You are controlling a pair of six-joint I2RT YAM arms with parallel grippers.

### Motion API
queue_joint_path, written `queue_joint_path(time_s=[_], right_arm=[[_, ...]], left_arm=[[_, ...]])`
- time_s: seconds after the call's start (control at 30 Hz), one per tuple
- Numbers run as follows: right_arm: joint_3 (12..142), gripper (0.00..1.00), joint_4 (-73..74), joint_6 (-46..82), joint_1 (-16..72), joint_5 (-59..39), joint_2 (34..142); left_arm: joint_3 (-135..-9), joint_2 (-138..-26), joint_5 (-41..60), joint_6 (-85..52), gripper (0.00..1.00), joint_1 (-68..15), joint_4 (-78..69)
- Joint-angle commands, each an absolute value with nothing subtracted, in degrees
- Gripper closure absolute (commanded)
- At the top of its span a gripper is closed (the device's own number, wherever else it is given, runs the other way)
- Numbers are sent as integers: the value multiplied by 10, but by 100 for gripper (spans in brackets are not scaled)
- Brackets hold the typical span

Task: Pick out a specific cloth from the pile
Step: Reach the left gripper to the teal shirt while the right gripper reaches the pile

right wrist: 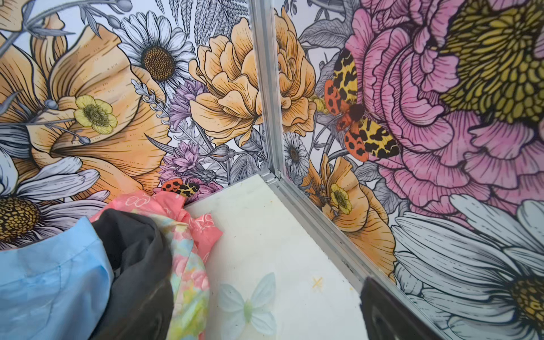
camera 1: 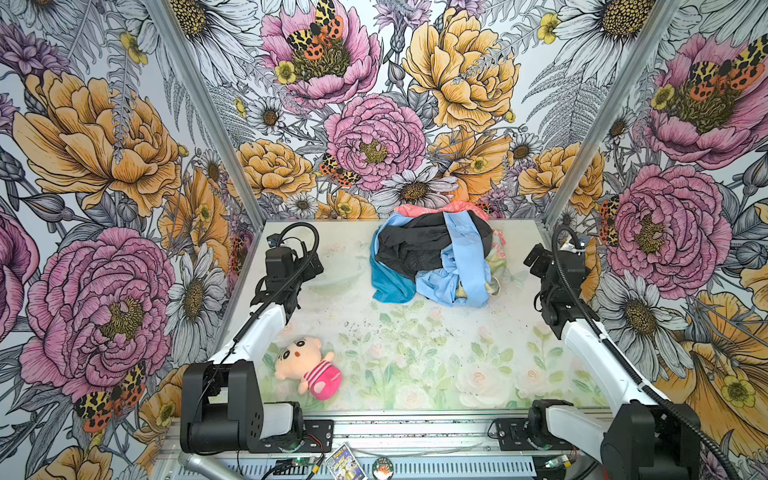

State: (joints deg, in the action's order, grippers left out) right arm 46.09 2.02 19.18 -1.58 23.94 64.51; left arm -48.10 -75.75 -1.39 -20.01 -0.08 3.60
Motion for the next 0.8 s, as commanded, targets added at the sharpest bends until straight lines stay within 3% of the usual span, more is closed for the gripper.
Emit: queue_joint_path(time_s=[0.0,0.4,0.77], right_arm=[[520,0,-98,226,-14,226,646],[647,2,-238,278,50,87,682],[681,9,-313,308,134,47,694]], left_arm=[[-526,-760,34,-238,1,-24,127],[-619,-798,57,-260,1,-146,223],[-636,-873,68,-301,4,-217,249]])
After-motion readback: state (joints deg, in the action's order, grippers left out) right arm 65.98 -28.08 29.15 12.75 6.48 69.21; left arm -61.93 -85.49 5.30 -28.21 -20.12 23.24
